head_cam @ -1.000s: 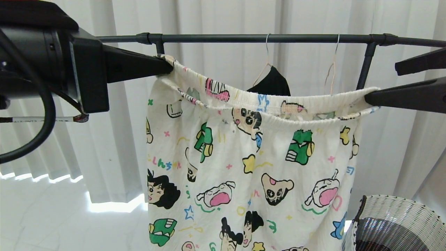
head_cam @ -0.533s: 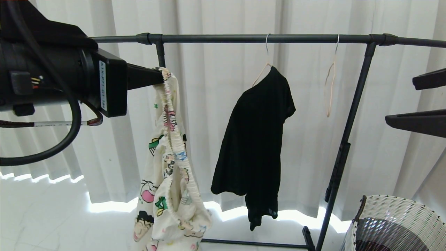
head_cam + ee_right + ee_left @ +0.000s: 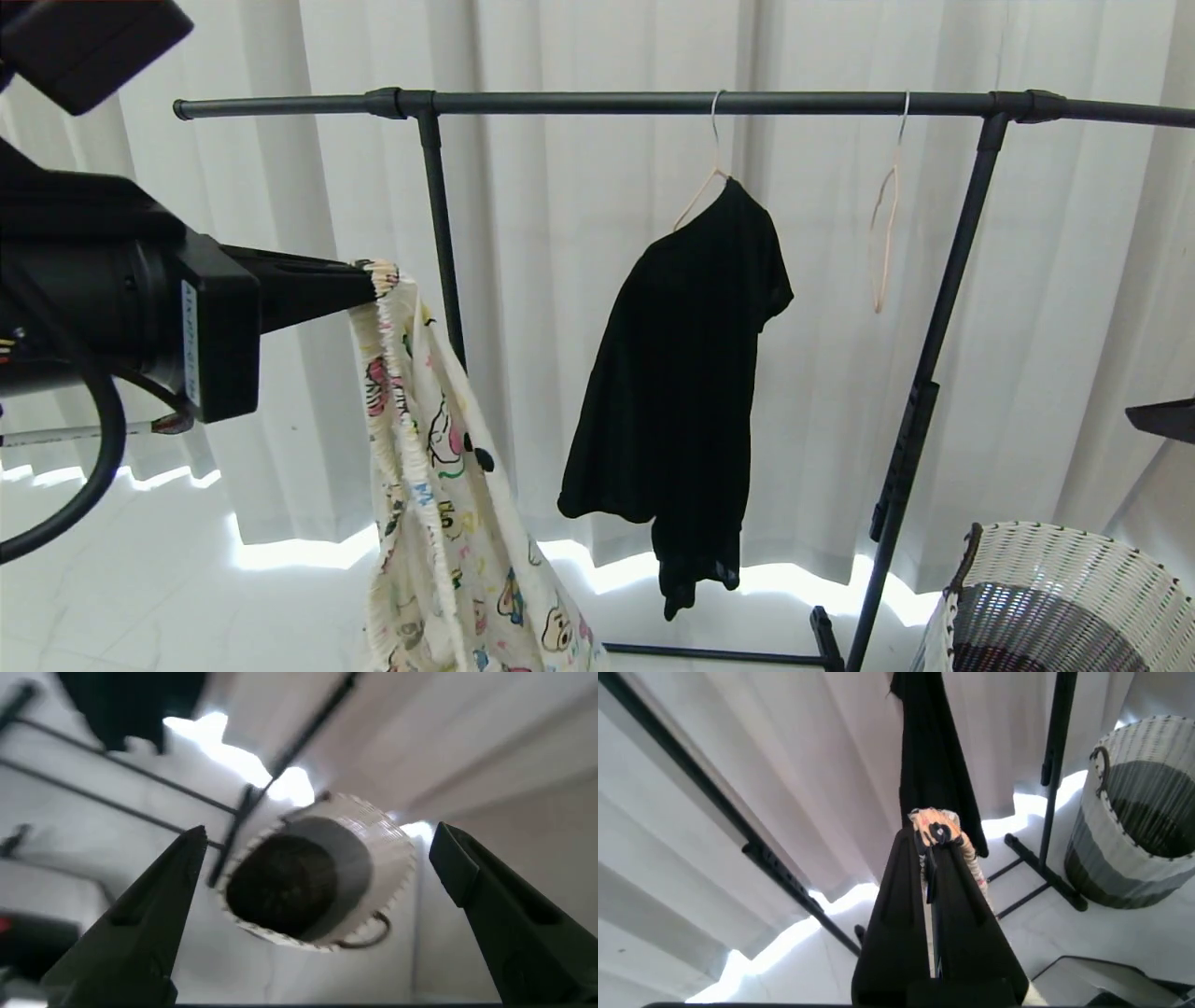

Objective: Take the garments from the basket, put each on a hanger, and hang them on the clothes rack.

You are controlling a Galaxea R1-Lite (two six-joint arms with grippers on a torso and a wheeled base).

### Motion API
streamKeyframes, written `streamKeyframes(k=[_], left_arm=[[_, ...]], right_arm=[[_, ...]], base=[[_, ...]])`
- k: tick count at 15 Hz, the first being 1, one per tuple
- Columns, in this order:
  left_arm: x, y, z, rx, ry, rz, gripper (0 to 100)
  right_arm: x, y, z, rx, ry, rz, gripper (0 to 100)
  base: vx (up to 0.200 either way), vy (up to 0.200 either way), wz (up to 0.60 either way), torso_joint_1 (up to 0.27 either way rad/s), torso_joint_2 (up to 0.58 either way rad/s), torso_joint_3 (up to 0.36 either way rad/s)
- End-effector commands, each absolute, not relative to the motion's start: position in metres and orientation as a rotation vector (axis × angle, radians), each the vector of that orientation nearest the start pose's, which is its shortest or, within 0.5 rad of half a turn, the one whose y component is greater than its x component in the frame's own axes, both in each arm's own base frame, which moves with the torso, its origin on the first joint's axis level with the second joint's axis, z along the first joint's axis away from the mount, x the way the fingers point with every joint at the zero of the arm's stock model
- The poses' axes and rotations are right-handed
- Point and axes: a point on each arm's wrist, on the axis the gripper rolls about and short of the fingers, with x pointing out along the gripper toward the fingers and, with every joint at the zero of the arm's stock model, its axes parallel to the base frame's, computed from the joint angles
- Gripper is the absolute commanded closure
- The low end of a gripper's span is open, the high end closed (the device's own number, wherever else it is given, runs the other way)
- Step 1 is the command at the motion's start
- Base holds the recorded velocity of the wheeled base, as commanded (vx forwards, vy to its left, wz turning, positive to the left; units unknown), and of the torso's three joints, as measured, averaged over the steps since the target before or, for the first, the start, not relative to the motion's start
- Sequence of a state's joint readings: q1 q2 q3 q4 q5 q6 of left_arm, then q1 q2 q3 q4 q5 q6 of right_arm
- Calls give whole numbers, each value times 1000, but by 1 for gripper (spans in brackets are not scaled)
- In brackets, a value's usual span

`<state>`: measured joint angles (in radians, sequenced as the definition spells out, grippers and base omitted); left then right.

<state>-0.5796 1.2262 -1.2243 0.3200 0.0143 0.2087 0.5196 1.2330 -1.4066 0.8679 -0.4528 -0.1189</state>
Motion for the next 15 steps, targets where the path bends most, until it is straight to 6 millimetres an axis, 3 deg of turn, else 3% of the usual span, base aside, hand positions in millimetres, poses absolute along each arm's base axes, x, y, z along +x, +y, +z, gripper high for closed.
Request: streamKeyframes(k=[1, 4, 8, 15], left_arm=[[135, -88, 326, 293, 237, -585, 100], [135, -87, 327, 293, 235, -565, 100], [134, -79, 322, 292, 249, -525, 100], [126, -72, 316, 293, 255, -516, 100]], right_arm=[[131, 58, 300, -484, 631, -9, 0], [138, 59, 273, -553, 551, -90, 0], [146, 63, 254, -512, 474, -89, 0], [156, 67, 246, -334, 421, -104, 0]], base=[[0, 0, 0, 0, 0, 0], [0, 0, 0, 0, 0, 0], [0, 0, 0, 0, 0, 0], [0, 0, 0, 119, -315, -195]])
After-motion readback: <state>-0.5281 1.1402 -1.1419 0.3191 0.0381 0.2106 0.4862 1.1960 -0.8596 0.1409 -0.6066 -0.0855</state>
